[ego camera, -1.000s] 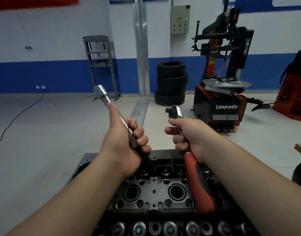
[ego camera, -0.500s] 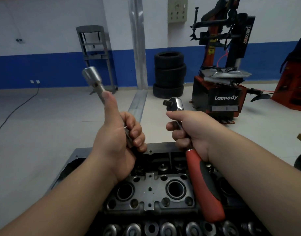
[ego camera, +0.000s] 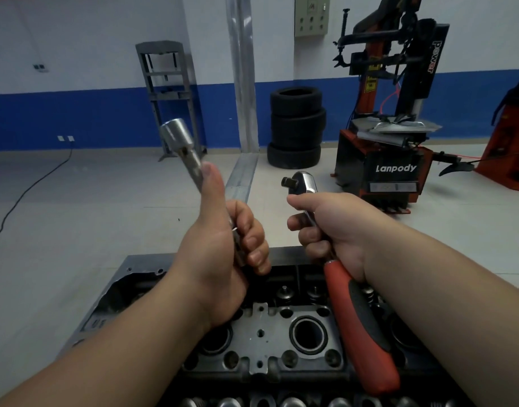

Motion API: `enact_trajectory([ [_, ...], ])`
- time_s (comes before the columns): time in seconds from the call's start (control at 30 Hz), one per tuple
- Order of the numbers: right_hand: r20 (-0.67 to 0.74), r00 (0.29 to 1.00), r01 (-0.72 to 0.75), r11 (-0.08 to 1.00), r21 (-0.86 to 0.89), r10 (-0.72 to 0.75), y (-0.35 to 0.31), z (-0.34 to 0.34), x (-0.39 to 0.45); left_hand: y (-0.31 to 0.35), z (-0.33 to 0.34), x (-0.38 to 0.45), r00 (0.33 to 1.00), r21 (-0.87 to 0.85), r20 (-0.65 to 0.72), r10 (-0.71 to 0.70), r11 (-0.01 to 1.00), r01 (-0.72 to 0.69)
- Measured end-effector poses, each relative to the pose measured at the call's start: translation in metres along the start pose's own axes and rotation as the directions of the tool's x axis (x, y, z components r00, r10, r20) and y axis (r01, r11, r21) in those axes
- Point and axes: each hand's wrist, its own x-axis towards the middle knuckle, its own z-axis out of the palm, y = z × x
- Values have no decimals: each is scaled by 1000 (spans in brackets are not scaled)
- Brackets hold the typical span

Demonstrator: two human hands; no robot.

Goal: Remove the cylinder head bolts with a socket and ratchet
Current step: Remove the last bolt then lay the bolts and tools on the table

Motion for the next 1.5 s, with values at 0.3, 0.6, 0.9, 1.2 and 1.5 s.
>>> enact_trajectory([
  [0.3, 13, 1000, 9, 1000, -14, -9, 0, 2, 0, -4, 3, -1, 993, 195, 106, 48, 978, -68],
  [0.6, 20, 1000, 10, 999, -31, -9, 0, 2, 1, 1, 2, -3, 987, 202, 164, -3, 979, -31],
  [0.9, 52, 999, 6, 992, -126, 1, 2, 4, 1, 18, -1, -5, 994, 60, 107, -37, 998, 31],
  [1.2, 57, 998, 3, 991, -133, 5, 2, 4, 3, 27, -2, -5, 995, 34, 98, -24, 999, 21],
  [1.5, 64, 998, 6, 991, -136, 2, 2, 4, 3, 19, -2, -3, 991, 151, 113, -75, 987, 57],
])
